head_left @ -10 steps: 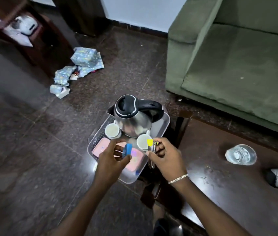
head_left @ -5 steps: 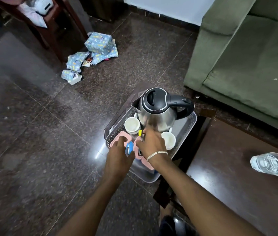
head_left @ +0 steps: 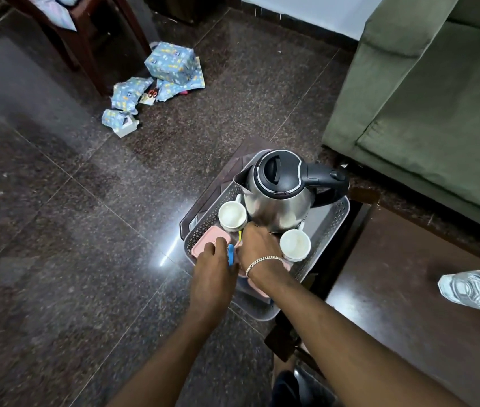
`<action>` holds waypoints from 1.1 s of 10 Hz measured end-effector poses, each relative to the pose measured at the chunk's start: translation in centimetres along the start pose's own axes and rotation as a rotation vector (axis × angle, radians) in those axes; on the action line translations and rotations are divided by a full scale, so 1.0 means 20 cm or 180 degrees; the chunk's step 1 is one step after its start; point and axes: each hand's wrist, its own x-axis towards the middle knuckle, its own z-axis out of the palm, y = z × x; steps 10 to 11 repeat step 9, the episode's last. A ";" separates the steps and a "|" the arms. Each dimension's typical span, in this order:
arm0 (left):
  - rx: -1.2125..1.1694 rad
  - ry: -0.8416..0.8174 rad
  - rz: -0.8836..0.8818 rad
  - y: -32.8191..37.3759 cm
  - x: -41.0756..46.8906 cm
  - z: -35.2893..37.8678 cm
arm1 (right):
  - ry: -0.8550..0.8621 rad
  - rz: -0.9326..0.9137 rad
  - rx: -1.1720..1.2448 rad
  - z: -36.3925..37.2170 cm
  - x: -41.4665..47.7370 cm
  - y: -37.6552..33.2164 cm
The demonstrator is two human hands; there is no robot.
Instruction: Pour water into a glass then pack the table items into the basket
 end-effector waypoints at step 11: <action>-0.0285 0.0156 0.0868 0.22 -0.06 0.04 | 0.0758 -0.0456 0.1100 -0.34 -0.24 0.47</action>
